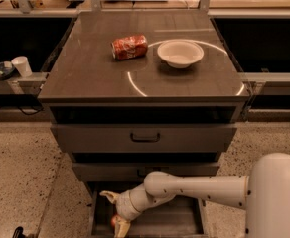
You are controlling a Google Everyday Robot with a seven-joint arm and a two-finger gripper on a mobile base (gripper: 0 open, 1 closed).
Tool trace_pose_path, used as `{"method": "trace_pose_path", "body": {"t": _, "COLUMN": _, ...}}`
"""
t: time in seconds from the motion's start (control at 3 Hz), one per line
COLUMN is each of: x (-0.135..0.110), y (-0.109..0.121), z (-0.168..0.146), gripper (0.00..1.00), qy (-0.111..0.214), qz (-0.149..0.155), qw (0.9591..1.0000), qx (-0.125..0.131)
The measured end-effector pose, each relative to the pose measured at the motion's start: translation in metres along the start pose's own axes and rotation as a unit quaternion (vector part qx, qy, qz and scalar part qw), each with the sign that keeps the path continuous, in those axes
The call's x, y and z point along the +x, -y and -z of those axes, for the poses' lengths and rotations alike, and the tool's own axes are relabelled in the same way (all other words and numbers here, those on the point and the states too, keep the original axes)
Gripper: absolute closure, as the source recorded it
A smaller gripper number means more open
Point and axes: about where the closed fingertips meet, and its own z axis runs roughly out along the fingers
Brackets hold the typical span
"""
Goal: Pick apple from bottom drawer and place on counter
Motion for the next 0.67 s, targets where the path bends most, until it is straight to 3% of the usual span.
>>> {"method": "trace_pose_path", "body": {"t": 0.33, "x": 0.0363, "y": -0.0189, "z": -0.0367, "gripper": 0.0, "qy": 0.009, "qz": -0.026, "qw": 0.999, "qx": -0.035}}
{"method": "trace_pose_path", "body": {"t": 0.67, "x": 0.0421, "y": -0.0232, "z": -0.0444, "gripper": 0.0, "qy": 0.012, "qz": -0.033, "qw": 0.9986, "qx": -0.039}}
